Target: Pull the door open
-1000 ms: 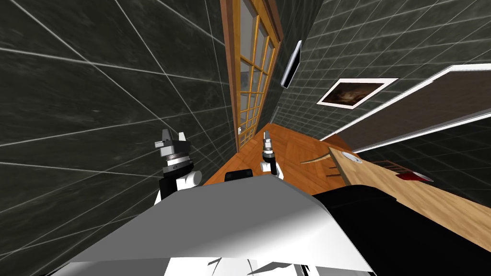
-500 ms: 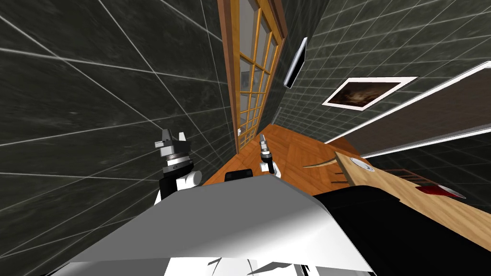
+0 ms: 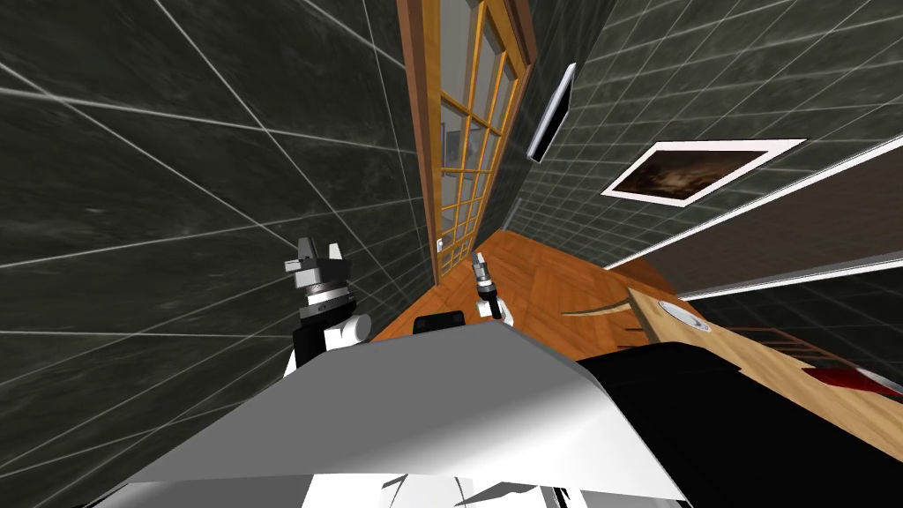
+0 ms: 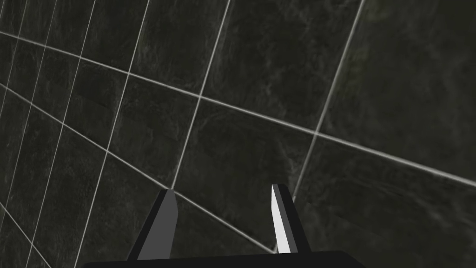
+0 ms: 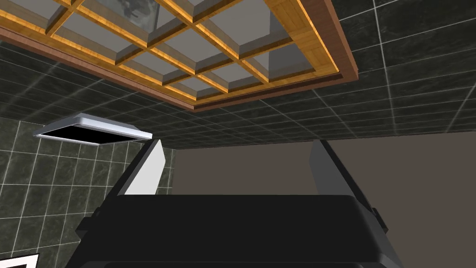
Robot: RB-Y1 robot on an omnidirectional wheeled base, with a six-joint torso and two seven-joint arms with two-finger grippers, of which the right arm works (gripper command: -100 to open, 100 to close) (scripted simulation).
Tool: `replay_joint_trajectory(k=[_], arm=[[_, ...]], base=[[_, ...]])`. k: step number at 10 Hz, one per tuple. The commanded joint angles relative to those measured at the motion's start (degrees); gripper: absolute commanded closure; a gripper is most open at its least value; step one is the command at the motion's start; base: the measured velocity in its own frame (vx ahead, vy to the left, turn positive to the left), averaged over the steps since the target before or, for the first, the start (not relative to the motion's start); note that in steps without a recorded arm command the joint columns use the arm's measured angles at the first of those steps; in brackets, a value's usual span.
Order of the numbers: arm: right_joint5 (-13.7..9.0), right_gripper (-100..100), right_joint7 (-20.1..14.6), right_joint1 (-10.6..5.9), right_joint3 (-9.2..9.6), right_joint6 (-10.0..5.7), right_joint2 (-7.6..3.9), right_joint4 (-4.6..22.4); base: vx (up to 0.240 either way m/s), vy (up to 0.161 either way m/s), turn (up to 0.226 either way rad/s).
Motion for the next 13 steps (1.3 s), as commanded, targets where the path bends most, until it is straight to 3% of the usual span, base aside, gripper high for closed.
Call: replay_joint_trajectory(k=[1, 2, 5, 6, 13], arm=[[1.3, -100, 2.29, -0.95, 0.01, -0.65, -0.15, 2.86], [1.3, -100, 2.29, -0.95, 0.01, -0.65, -0.15, 3.37], [3.65, -100, 6.23, -2.48, -0.05, -2.02, -0.56, 9.0], [3.65, -100, 6.23, -2.48, -0.05, -2.02, -0.56, 9.21], [9.03, -100, 15.26, -5.99, -0.19, -5.17, -1.41, 22.58]], base=[[0.093, -0.082, 0.097], [0.057, -0.053, 0.033], [0.069, -0.051, 0.071], [0.054, -0.048, 0.031], [0.08, -0.054, 0.08]])
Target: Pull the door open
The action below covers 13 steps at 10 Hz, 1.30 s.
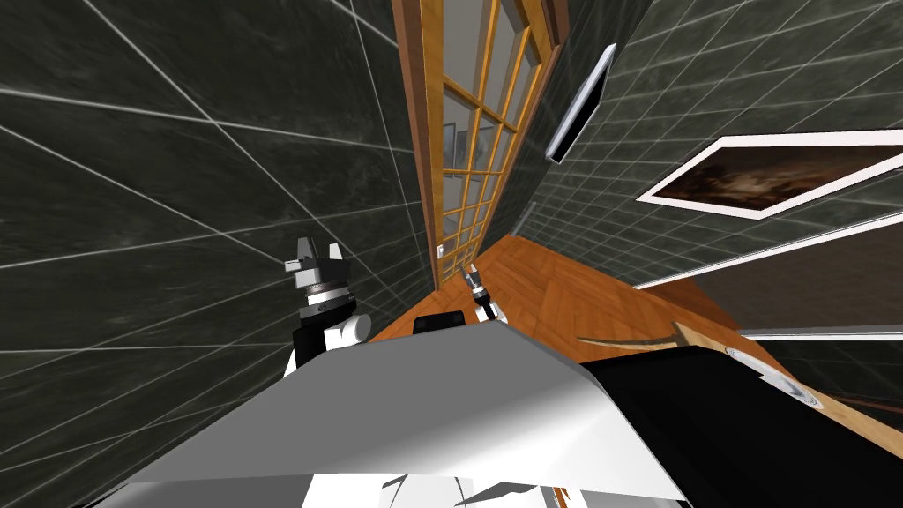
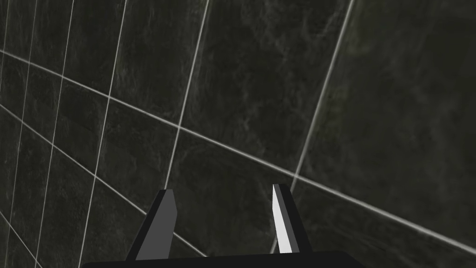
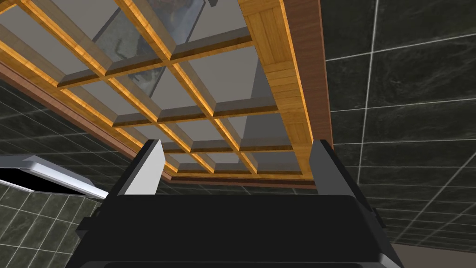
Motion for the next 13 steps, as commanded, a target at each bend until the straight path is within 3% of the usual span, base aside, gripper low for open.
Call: replay_joint_trajectory(k=[1, 4, 5, 10, 11, 13], arm=[[1.24, -100, 1.97, -0.71, 0.03, -0.27, -0.23, 2.46], [3.37, -100, 5.54, -2.1, -0.03, -1.51, -0.53, 7.74], [3.37, -100, 5.54, -2.1, -0.03, -1.51, -0.53, 7.74], [6.48, -100, 10.76, -4.13, -0.11, -3.34, -0.94, 15.47], [6.48, -100, 10.76, -4.13, -0.11, -3.34, -0.94, 15.47], [7.59, -100, 12.63, -4.86, -0.13, -3.99, -1.08, 18.24]], base=[[0.094, -0.047, 0.09], [0.093, -0.048, 0.081], [0.053, -0.028, 0.034], [0.083, -0.03, 0.077], [0.059, -0.029, 0.024], [0.056, -0.017, 0.055]])
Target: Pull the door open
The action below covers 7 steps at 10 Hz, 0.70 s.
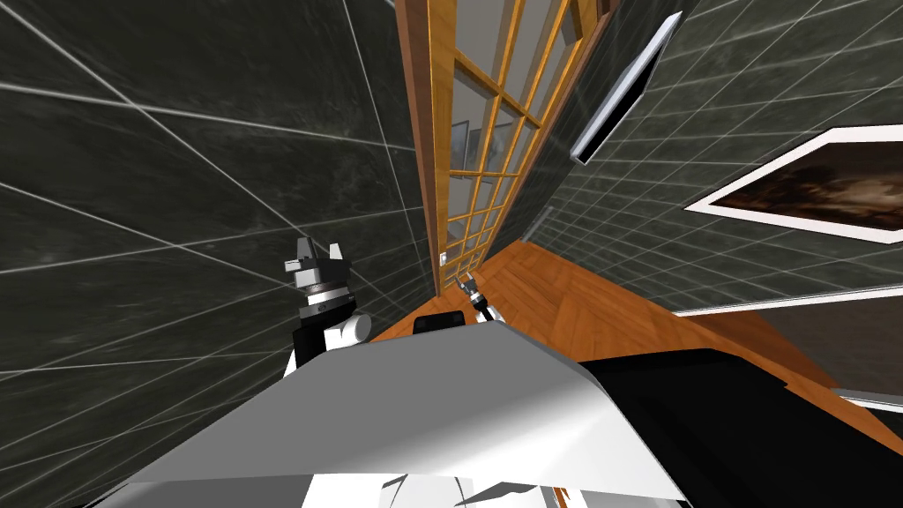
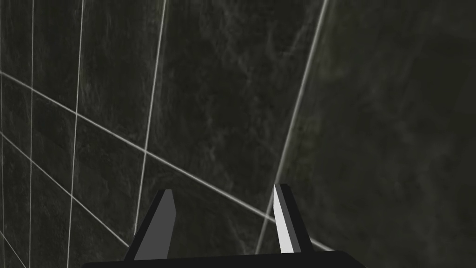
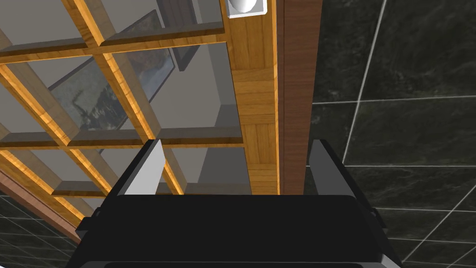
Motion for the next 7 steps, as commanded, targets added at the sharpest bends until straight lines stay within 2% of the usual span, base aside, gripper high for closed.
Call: replay_joint_trajectory(k=[1, 7], arm=[[0.84, -100, 1.65, -0.56, -0.03, -0.69, -0.02, 2.3], [3.45, -100, 6.04, -2.27, -0.1, -2.22, -0.33, 8.81]], base=[[0.095, -0.019, 0.088], [0.095, -0.016, 0.072]])
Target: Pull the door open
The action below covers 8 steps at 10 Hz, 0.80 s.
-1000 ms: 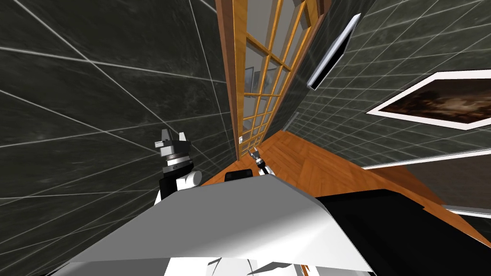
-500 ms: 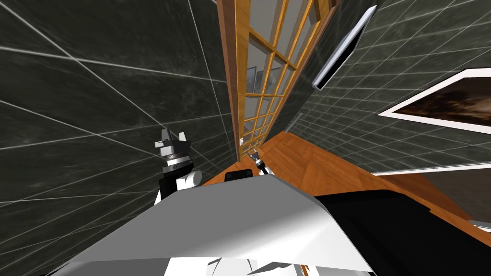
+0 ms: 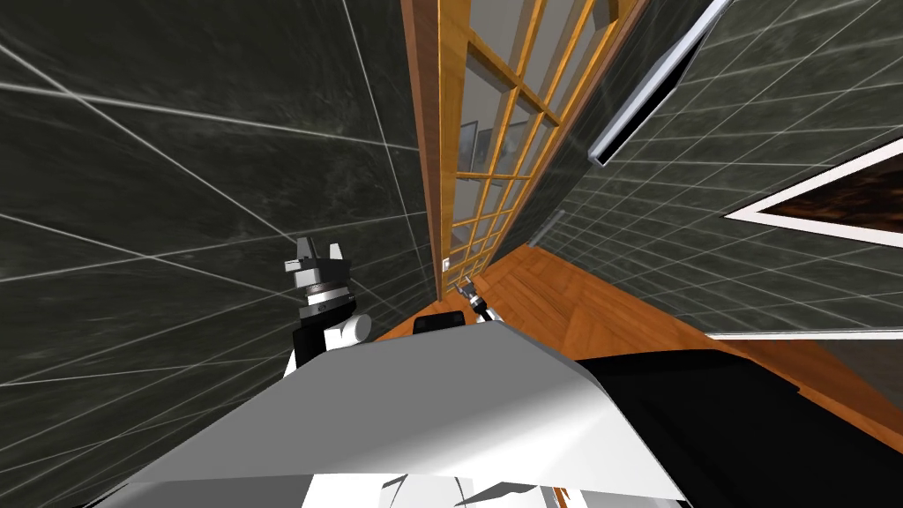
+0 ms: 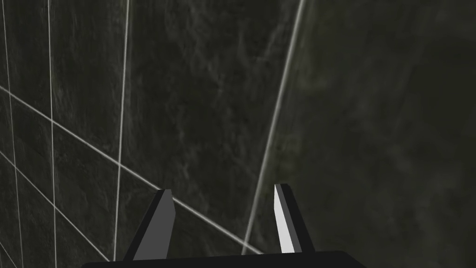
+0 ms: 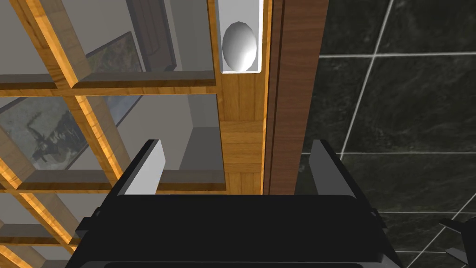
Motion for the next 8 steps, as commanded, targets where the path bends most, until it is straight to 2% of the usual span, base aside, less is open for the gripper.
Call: replay_joint_trajectory(k=[1, 3, 5, 7, 8], arm=[[0.55, -100, 1.09, -0.48, -0.08, -0.57, -0.12, 1.77], [0.62, -100, 1.25, -0.76, -0.13, -0.62, -0.12, 2.3], [-0.03, -100, 2.98, -3.19, -0.11, -0.12, 0.49, 5.01], [-1.03, -100, 5.32, -6.55, -0.05, 0.74, 1.67, 8.58], [-1.23, -100, 5.76, -7.17, -0.04, 0.89, 1.96, 9.23]], base=[[0.106, -0.006, 0.059], [0.068, -0.002, 0.043], [0.052, -0.037, 0.018], [0.015, -0.025, 0.034], [-0.006, -0.008, 0.016]])
